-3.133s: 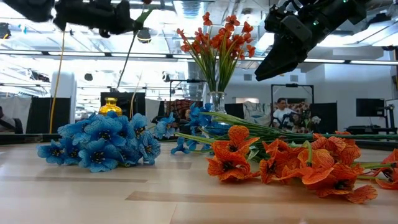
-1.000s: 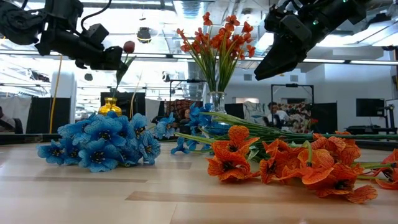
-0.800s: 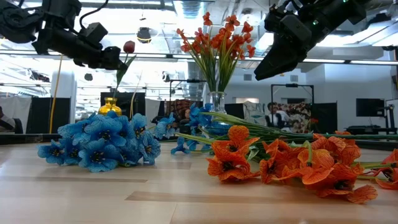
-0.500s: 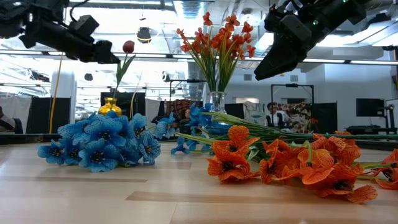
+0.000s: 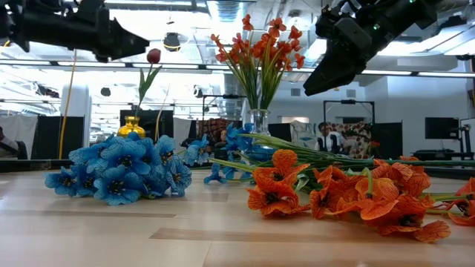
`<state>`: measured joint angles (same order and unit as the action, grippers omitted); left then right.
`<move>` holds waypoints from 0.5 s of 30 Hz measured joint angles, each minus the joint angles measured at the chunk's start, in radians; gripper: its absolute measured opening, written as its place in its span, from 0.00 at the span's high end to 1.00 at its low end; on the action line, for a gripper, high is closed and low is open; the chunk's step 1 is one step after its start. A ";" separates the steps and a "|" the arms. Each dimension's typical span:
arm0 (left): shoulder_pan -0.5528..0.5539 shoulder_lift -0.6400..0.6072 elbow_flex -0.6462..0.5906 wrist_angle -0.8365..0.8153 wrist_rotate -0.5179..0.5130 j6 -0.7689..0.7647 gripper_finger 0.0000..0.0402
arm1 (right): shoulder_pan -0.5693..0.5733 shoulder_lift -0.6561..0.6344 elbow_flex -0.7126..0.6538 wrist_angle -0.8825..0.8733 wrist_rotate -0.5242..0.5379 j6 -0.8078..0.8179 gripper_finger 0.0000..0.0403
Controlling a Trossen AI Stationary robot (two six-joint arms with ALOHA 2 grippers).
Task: Sort flowers into vase by color
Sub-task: Put the top blue flowers into the green vase
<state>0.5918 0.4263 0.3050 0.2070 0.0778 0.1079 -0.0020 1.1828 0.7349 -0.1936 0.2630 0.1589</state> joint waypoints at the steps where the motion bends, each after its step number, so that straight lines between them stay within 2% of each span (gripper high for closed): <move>1: -0.023 0.021 0.000 0.019 0.000 -0.005 0.39 | 0.000 0.000 0.000 0.000 0.000 0.000 0.38; 5: -0.120 0.150 0.000 0.150 -0.018 0.017 0.39 | 0.000 0.000 0.000 0.000 0.000 0.000 0.38; 9: -0.181 0.306 0.000 0.270 -0.096 0.067 0.39 | 0.000 0.000 0.000 0.000 0.000 0.000 0.38; 15: -0.208 0.516 0.060 0.275 -0.118 0.056 0.39 | 0.000 0.000 0.000 0.000 0.000 0.000 0.38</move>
<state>0.3839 0.9419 0.3649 0.4825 -0.0402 0.1636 -0.0025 1.1828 0.7349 -0.1936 0.2630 0.1589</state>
